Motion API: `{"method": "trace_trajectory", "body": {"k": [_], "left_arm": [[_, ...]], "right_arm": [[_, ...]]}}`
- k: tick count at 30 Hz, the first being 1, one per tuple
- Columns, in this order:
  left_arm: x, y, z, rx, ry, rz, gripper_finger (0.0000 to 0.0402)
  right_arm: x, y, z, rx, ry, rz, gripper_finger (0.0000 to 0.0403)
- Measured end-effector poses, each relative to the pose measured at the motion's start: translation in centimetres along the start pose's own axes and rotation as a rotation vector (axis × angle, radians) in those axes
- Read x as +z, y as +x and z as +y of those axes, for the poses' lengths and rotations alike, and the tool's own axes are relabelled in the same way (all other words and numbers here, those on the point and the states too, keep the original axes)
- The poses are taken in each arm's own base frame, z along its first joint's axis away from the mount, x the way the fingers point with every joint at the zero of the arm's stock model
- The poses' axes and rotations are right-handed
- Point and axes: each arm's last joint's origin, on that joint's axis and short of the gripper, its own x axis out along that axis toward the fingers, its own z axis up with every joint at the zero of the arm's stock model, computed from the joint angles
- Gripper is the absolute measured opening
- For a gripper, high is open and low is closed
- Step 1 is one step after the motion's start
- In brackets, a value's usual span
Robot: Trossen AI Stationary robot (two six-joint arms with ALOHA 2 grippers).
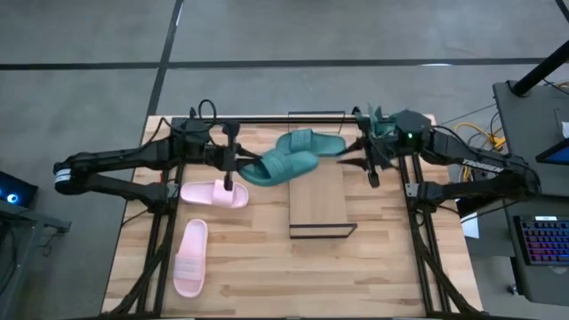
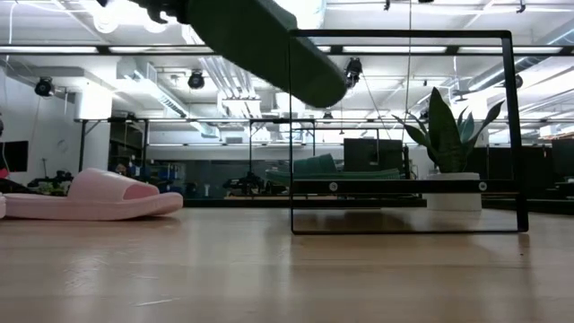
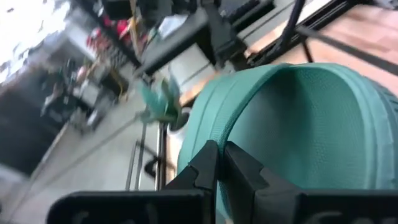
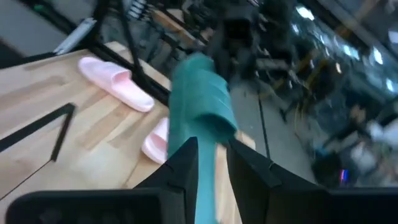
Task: Pick and place slides into the shelf
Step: Put the blue slide on the shelf
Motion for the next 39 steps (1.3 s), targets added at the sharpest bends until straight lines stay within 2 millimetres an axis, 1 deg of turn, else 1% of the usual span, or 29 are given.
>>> {"method": "trace_trajectory", "body": {"k": [2,5,8,11,14,18,22,25,29,35,39], "left_arm": [[0.0,0.6,0.0,-0.005,0.027,-0.044,0.0],[0.1,1.1,0.0,-0.001,0.059,-0.082,0.0],[0.0,1.5,0.1,0.001,0.071,-0.091,0.0],[0.0,1.8,0.1,0.009,0.075,-0.098,0.0],[0.0,1.8,0.2,0.016,0.077,-0.103,0.0],[0.3,1.7,0.3,0.004,0.084,-0.148,0.0],[0.7,1.5,0.5,0.023,0.094,-0.193,0.0],[0.7,1.7,0.5,0.036,0.096,-0.214,0.0],[0.6,2.0,0.5,0.034,0.095,-0.211,0.0],[0.9,2.2,0.8,0.068,0.106,-0.261,0.0],[0.8,2.6,0.8,0.061,0.105,-0.258,0.0]], "right_arm": [[0.2,0.1,0.6,0.028,-0.05,-0.01,0.0069],[0.1,0.5,1.0,0.046,-0.054,0.015,0.0067],[-0.1,1.0,1.3,0.054,-0.068,0.047,0.0081],[-0.1,1.6,2.0,0.104,-0.12,0.051,0.0112],[-0.1,2.3,2.7,0.147,-0.147,0.062,0.0155],[-0.2,3.1,3.2,0.1,-0.199,0.153,0.0211],[-0.1,3.5,3.4,0.07,-0.218,0.19,0.0242],[0.0,3.7,3.4,0.063,-0.223,0.181,0.0248],[0.0,3.8,3.1,0.009,-0.226,0.203,0.0242],[0.0,4.0,3.3,0.016,-0.194,0.204,0.0231],[-0.1,4.0,3.3,0.012,-0.179,0.213,0.0231]]}}
